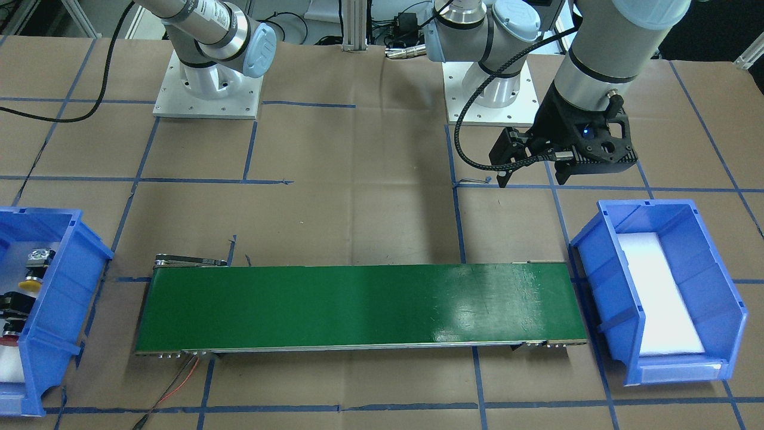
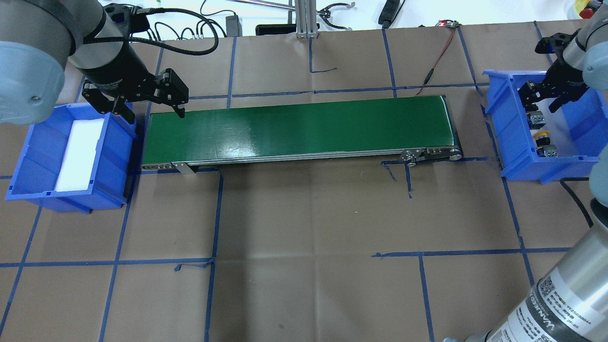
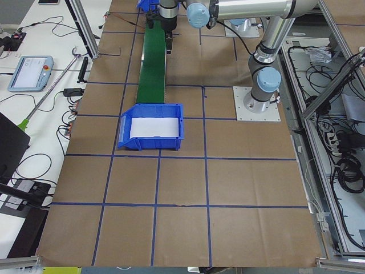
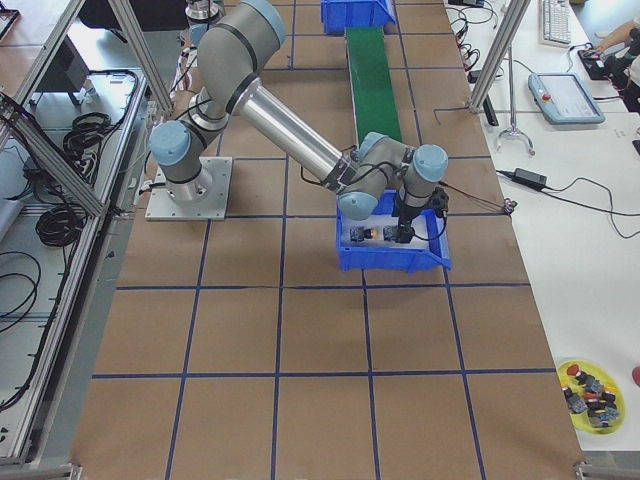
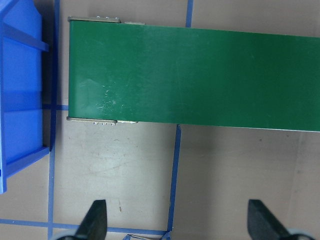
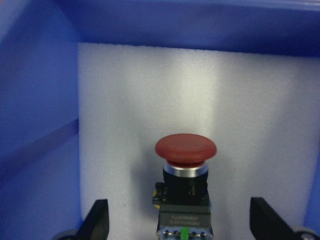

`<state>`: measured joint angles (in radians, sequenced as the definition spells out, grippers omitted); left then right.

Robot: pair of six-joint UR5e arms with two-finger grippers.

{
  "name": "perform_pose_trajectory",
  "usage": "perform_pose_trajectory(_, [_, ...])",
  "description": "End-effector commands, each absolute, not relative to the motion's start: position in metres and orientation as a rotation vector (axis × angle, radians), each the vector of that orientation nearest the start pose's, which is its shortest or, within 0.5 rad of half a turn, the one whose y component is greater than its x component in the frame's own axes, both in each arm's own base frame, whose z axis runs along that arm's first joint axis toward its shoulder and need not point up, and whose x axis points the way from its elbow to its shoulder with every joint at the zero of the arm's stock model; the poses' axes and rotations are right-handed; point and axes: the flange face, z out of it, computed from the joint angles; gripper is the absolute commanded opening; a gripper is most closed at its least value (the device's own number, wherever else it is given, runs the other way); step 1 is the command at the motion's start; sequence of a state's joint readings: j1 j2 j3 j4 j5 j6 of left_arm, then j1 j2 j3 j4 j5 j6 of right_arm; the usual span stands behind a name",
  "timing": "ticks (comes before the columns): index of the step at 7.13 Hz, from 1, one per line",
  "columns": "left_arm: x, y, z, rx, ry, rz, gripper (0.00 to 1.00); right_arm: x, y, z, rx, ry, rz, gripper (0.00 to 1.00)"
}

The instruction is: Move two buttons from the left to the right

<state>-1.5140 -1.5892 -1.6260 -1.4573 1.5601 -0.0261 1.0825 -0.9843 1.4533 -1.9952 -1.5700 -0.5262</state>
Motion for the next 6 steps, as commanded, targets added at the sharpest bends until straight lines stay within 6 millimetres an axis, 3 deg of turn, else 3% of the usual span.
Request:
perform_pose_trajectory(1, [-0.106, -0.509, 0.463, -0.13, 3.148, -0.063, 1.0, -0.199, -0.66, 0.26, -0.068, 3.141, 0.025, 1.0])
perform_pose_trajectory(2, [-0.106, -0.509, 0.463, -0.13, 3.148, -0.063, 1.0, -0.198, -0.657, 0.283, -0.073, 3.164, -0.015, 1.0])
perform_pose_trajectory(4, [-0.106, -0.509, 0.463, -0.13, 3.148, -0.063, 1.0, -0.184, -0.638, 0.368, -0.077, 3.221, -0.185, 1.0])
perform_pose_trajectory(5, [-0.106, -0.509, 0.463, -0.13, 3.148, -0.063, 1.0, -0.15, -0.627, 0.41, -0.133, 3.234, -0.25, 1.0])
perform_pose_trajectory(6, [-0.106, -0.509, 0.463, -0.13, 3.148, -0.063, 1.0, -0.102, -0.615, 0.437, -0.15, 3.218, -0.23, 1.0])
